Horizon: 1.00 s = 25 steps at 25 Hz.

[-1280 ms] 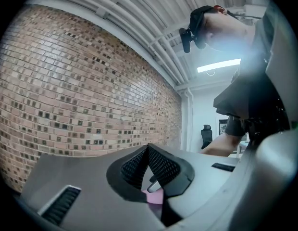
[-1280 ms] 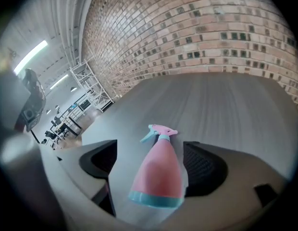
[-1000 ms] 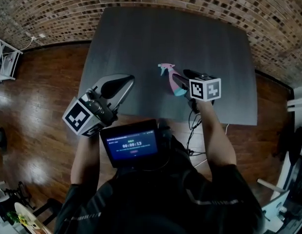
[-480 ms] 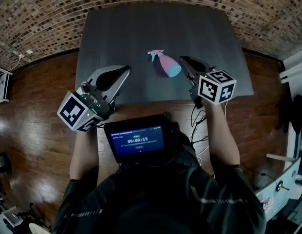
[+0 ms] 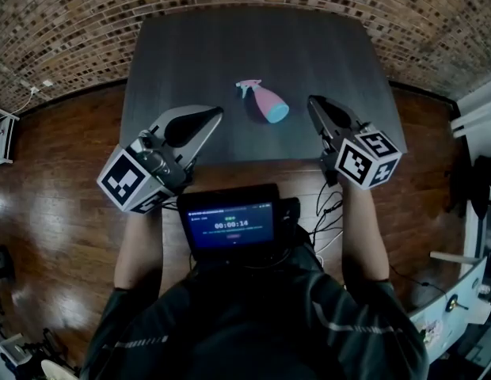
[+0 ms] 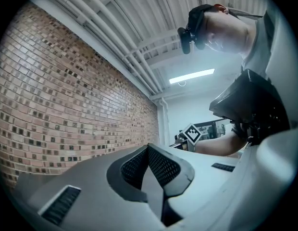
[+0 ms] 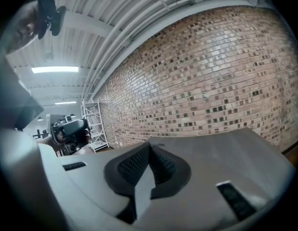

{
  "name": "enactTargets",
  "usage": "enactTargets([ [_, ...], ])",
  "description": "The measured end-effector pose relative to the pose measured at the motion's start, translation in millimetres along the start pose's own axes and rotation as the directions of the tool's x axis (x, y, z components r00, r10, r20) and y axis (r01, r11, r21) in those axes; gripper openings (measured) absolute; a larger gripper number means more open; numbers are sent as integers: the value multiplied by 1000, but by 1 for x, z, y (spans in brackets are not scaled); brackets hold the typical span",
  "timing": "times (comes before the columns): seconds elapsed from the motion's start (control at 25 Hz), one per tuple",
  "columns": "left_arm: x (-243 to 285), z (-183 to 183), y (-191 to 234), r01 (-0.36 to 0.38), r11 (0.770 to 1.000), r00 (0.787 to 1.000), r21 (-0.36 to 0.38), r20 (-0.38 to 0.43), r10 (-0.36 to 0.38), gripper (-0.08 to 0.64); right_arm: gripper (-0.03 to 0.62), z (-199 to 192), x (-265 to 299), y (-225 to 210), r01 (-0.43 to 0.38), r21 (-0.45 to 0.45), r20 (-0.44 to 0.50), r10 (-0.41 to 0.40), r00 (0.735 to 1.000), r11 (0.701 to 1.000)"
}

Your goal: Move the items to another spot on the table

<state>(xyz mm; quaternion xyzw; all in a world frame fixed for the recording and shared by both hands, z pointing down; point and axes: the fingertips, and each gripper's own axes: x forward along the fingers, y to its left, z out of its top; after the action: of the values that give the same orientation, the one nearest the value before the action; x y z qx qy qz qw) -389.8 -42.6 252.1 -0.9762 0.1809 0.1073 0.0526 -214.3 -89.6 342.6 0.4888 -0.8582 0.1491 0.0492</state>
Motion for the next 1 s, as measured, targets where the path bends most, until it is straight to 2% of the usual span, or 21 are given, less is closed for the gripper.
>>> enactTargets([
  [0.6, 67, -3, -42, -21, 999, 1000, 31, -15, 22, -3, 2, 6, -46, -33, -66, -13, 34, 67, 997, 998],
  [0.72, 73, 0, -45, -12, 1000, 1000, 20, -15, 12, -3, 2, 8, -49, -35, -66, -17, 38, 67, 997, 998],
  [1.0, 70, 3, -40, -33, 999, 999, 42, -28, 34, -3, 2, 15, -50, -29, -84, -23, 38, 85, 996, 996],
])
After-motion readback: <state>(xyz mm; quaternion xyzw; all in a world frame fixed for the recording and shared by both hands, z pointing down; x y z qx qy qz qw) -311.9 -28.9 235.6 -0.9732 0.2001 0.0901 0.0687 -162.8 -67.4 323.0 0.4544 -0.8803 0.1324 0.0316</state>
